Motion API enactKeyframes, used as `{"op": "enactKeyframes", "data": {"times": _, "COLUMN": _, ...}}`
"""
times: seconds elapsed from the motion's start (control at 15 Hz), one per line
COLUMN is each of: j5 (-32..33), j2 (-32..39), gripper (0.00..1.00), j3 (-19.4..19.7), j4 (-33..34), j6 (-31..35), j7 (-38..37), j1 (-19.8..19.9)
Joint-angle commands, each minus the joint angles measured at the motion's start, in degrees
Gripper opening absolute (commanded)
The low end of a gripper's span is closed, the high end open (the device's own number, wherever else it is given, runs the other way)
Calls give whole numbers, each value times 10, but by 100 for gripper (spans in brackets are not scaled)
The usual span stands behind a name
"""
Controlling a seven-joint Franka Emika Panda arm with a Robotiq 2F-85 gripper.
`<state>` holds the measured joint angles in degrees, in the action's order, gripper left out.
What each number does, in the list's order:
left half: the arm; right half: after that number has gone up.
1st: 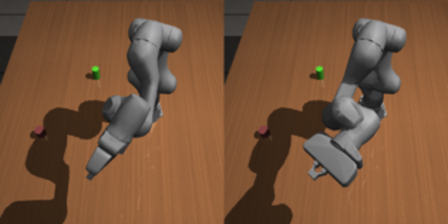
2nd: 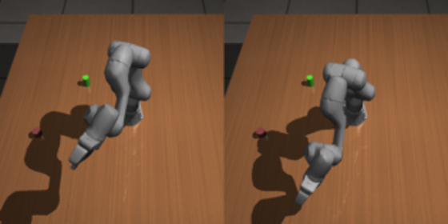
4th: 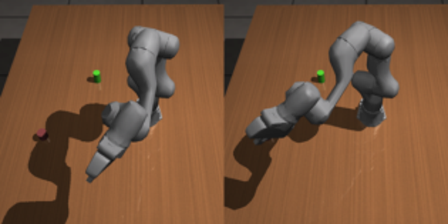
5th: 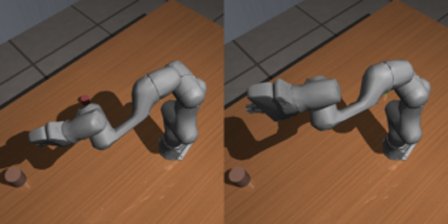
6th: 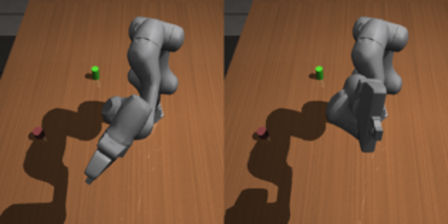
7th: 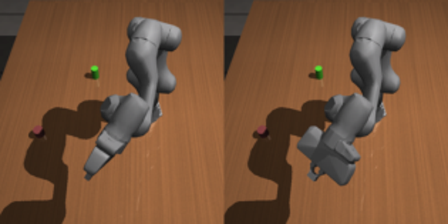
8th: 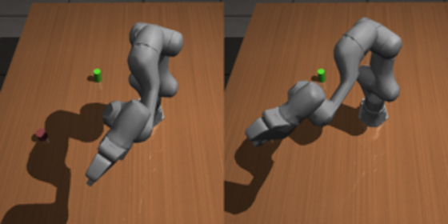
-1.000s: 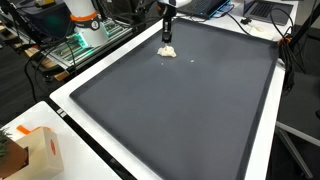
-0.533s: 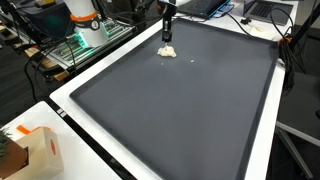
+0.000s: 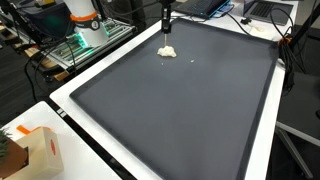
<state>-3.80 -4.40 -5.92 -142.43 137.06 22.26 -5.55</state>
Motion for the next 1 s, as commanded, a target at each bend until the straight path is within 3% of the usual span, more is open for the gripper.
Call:
{"op": "enactKeyframes", "data": {"times": 0.0, "j5": 12, "j2": -52, "gripper": 3, "j3": 4, "j4": -7, "j6": -43, "j7": -23, "j1": -4}}
{"op": "enactKeyframes", "data": {"times": 0.93, "j5": 20, "j2": -108, "gripper": 3, "j3": 1, "j4": 30, "j6": -122, "j7": -81, "j1": -11}}
